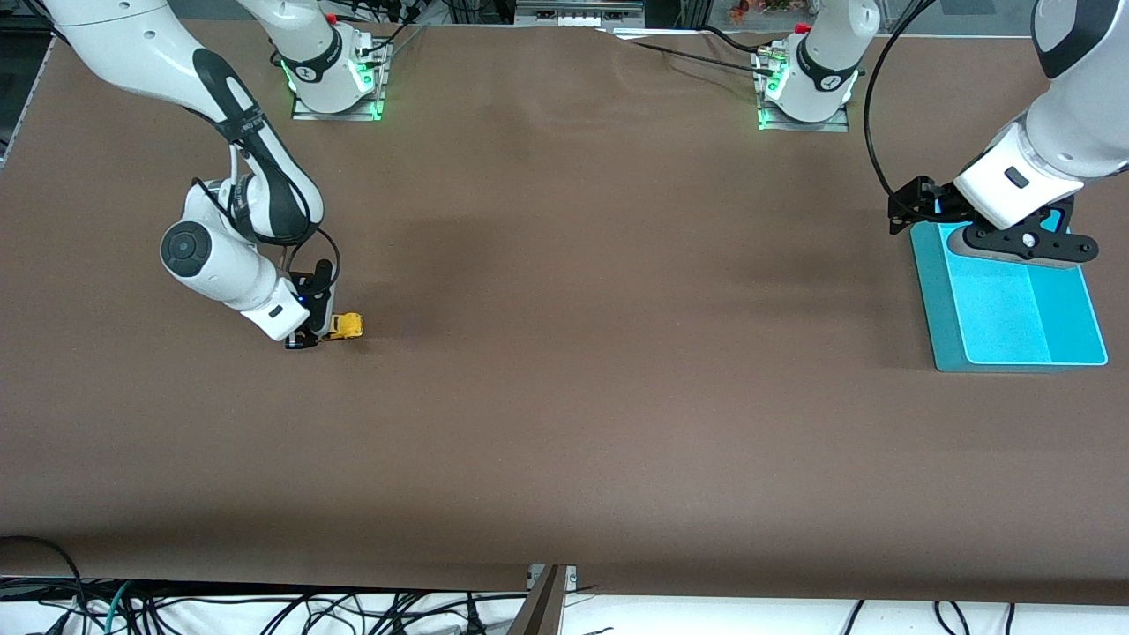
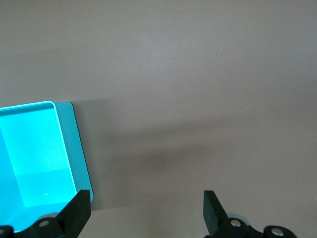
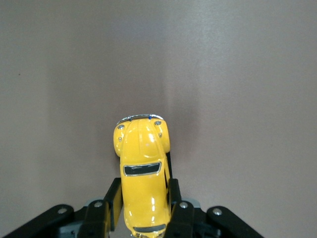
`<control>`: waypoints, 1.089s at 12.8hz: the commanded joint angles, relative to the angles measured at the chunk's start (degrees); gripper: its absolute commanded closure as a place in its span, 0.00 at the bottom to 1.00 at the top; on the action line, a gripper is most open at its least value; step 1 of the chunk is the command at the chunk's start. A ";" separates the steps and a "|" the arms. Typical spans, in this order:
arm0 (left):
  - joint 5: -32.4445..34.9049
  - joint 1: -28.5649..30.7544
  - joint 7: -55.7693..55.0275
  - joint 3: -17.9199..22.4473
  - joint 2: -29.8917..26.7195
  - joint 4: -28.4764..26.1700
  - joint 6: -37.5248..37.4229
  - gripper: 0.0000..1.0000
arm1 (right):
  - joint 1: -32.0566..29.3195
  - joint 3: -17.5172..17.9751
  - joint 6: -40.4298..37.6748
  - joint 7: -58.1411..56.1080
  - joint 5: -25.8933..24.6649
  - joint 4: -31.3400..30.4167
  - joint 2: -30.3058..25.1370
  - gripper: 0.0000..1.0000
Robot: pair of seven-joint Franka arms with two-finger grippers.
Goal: Wind and store yellow beetle car
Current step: 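Close the right gripper on the yellow car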
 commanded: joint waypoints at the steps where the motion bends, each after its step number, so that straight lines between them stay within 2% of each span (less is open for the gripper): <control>1: -1.35 0.57 0.23 -0.19 0.67 1.64 -1.27 0.00 | -0.66 0.36 1.99 -5.09 0.01 0.21 0.73 0.82; 8: -1.35 0.57 0.23 -0.19 0.67 1.64 -1.27 0.00 | -3.20 0.19 2.44 -5.73 0.19 0.30 1.53 0.82; 11: -1.35 0.57 0.23 -0.19 0.67 1.64 -1.27 0.00 | -3.99 -1.57 2.53 -7.90 0.01 0.30 1.53 0.82; 14: -1.35 0.57 0.23 -0.19 0.67 1.64 -1.45 0.00 | -8.90 -1.57 2.53 -13.35 0.02 1.26 3.19 0.82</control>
